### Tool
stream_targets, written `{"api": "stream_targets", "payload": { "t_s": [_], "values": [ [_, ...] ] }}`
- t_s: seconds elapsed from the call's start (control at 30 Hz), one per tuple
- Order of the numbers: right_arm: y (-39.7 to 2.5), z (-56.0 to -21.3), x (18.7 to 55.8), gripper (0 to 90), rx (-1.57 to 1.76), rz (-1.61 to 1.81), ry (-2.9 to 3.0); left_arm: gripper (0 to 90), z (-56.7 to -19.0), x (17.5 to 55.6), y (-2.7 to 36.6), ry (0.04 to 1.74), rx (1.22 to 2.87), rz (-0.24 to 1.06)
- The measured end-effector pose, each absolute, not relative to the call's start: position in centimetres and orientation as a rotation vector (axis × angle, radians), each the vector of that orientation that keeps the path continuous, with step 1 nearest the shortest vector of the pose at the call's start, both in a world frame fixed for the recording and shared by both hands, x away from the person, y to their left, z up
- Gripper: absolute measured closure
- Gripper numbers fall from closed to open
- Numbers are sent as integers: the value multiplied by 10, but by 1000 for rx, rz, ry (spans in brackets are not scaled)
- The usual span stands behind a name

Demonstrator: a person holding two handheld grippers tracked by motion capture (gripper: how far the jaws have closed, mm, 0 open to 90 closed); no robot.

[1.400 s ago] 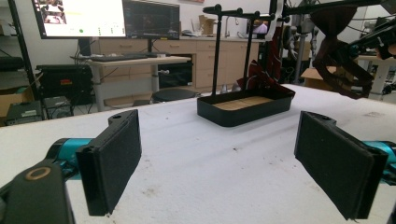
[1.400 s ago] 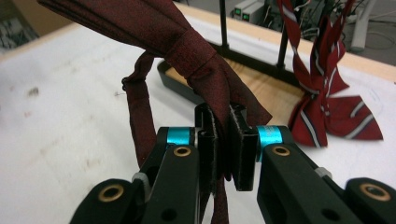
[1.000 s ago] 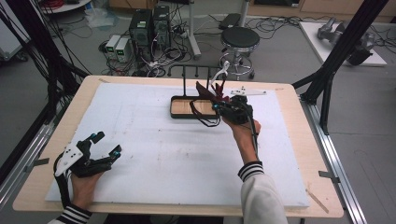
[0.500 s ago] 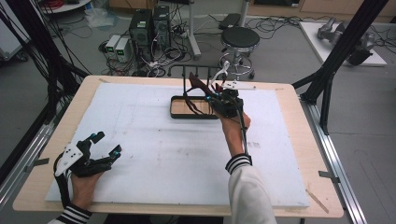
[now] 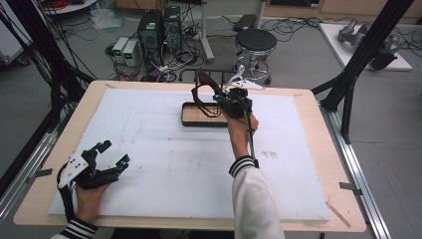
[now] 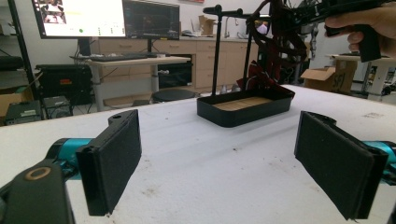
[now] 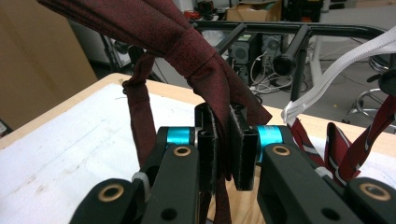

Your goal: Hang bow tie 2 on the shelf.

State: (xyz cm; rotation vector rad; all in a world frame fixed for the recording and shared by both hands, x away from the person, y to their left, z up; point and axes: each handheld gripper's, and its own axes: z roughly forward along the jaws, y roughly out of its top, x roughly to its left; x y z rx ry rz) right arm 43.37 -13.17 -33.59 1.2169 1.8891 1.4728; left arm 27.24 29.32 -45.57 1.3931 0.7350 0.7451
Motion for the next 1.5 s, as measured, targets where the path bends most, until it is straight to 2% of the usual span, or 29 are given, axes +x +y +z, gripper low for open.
{"api": "stream_targets", "payload": {
  "t_s": [1.5],
  "values": [
    [-130, -358, 469, 830, 1457, 1423, 1806, 152, -456, 272, 293, 735, 1392, 745]
  ]
}}
